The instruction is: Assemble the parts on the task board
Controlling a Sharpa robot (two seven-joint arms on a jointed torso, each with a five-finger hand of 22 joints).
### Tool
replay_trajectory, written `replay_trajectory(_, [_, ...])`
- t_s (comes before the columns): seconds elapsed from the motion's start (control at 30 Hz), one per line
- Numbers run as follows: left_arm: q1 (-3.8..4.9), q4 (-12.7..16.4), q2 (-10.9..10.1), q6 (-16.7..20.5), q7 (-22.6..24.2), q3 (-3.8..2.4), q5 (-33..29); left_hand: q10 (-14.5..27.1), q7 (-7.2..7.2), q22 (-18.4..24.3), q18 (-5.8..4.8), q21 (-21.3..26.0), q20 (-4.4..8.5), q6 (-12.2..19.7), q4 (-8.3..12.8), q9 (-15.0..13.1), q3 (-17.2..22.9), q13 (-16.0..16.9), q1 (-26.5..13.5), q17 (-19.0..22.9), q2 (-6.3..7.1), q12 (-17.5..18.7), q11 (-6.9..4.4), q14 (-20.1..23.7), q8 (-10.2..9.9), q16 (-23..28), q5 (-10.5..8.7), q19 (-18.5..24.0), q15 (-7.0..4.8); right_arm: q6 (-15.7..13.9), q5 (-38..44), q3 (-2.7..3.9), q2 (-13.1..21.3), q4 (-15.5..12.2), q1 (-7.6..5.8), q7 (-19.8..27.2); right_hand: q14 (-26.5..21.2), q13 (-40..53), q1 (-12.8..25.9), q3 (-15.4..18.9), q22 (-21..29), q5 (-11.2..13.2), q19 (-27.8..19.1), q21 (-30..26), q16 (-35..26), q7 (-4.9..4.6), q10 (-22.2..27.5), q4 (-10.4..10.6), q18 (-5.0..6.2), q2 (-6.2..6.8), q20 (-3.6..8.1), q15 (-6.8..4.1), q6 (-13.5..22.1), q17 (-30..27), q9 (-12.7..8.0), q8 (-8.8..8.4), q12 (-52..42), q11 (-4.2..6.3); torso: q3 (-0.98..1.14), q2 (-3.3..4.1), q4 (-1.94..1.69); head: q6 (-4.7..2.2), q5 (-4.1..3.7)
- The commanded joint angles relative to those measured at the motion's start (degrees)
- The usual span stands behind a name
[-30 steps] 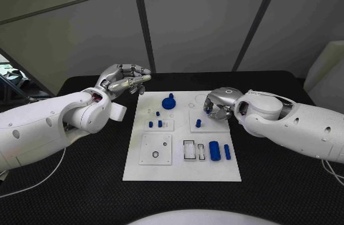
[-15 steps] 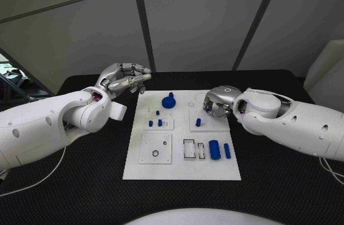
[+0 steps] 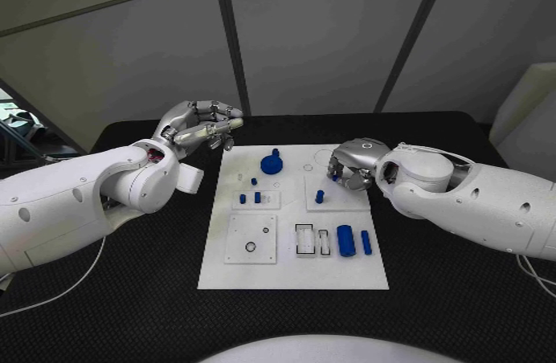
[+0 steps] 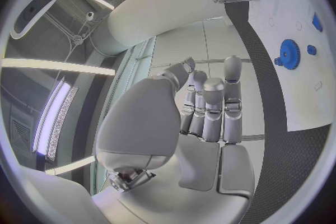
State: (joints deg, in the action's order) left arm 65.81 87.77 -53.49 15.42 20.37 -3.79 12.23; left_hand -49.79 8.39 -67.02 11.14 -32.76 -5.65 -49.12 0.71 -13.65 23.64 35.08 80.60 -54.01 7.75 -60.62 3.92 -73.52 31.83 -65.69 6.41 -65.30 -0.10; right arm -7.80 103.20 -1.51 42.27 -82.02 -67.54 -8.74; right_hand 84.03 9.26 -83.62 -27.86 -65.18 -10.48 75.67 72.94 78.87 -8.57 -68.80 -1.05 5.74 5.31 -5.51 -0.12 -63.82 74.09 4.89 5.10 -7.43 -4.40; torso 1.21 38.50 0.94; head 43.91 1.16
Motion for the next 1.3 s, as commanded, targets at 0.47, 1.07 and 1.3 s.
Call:
replay_trajectory(0.47, [0.01, -0.3, 0.1, -0.2, 0.2, -0.03, -0.3, 0.4, 0.11, -0.1, -0.93, 0.3, -0.26, 1.0, 0.0, -0.2, 0.4, -0.3, -0.4, 0.3, 0.08, 0.3, 0.08, 0.5, 0.5, -0.4, 0.13, 0.3, 0.17, -7.1, 0.6, 0.03, 2.7, -4.2, -0.02, -0.4, 3.3, -0.1, 1.3, -0.3, -0.8, 0.6, 0.5, 0.8, 0.6, -0.02, -0.6, -0.2, -0.41, 0.27, -0.06, -0.26, -0.6, 0.1, 0.1, 0.11, 0.2, 0.07, -0.02, 0.02, 0.02, -0.18, -0.02])
replay_trajectory(1.07, [-0.15, -0.7, 0.5, -0.3, -0.2, -0.02, -0.3, 0.7, 0.24, -0.7, -1.19, -1.2, -0.34, 1.6, 0.0, -0.3, 0.6, -0.7, -0.6, 0.5, 0.24, 0.4, 0.21, 0.7, 1.0, -0.6, 0.12, -0.3, 0.28, -10.6, -0.9, 1.08, 5.6, -16.4, -0.05, -1.4, 3.4, -0.2, 1.8, -0.4, -1.7, 0.5, 0.9, 1.4, 0.9, -0.03, -0.6, -0.1, -0.60, 0.29, -0.10, -0.24, -0.6, 0.5, 0.1, 0.02, 0.3, 0.05, -0.12, -0.05, 0.05, -0.63, 0.77])
replay_trajectory(1.3, [-0.16, -1.5, 1.3, -0.5, -0.1, -0.01, -0.8, 0.7, 0.25, -0.9, -1.25, -1.6, -0.35, 1.7, 0.0, -0.3, 0.6, -0.7, -0.6, 0.4, 0.24, 0.4, 0.22, 0.7, 1.1, -0.6, 0.12, -0.5, 0.29, -10.2, -2.4, 1.22, 1.7, -17.6, -0.04, -0.6, 3.4, -0.2, 1.9, -0.4, -1.8, 0.5, 0.9, 1.5, 0.9, -0.02, -0.6, -0.1, -0.61, 0.24, -0.10, -0.24, -0.6, 0.4, 0.1, 0.00, 0.3, 0.06, -0.28, -0.13, -0.19, -0.24, 2.04])
